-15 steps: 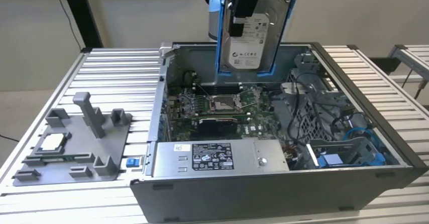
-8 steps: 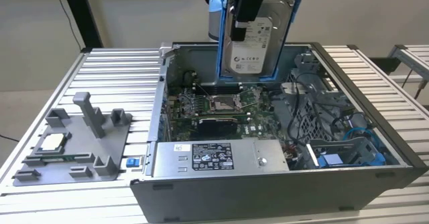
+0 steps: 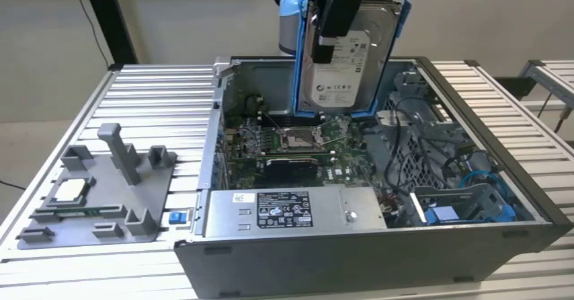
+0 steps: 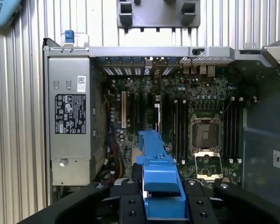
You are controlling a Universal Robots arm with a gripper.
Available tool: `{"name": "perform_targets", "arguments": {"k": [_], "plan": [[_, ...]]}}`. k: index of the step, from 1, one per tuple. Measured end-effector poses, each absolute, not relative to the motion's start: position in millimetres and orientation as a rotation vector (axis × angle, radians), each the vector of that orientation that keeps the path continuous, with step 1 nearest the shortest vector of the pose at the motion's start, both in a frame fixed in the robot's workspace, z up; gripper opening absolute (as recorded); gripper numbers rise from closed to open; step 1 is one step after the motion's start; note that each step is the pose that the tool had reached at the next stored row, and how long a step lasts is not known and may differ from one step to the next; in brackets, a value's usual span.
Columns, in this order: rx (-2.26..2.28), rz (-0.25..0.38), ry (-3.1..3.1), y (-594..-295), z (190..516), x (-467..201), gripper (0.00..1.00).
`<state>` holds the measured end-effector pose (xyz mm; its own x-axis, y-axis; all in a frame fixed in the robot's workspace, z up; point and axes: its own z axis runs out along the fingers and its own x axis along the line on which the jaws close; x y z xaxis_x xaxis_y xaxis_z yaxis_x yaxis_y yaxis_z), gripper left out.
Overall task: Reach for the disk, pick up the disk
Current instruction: 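Pick up the disk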
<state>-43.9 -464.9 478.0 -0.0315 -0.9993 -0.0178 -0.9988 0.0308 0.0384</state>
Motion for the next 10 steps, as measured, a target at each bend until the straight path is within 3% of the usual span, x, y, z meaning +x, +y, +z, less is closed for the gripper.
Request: {"name": "perform_targets", "arguments": {"k": [10], "plan": [[2.176,-0.063,-2.245,-491,478,-43,0.0]]}}
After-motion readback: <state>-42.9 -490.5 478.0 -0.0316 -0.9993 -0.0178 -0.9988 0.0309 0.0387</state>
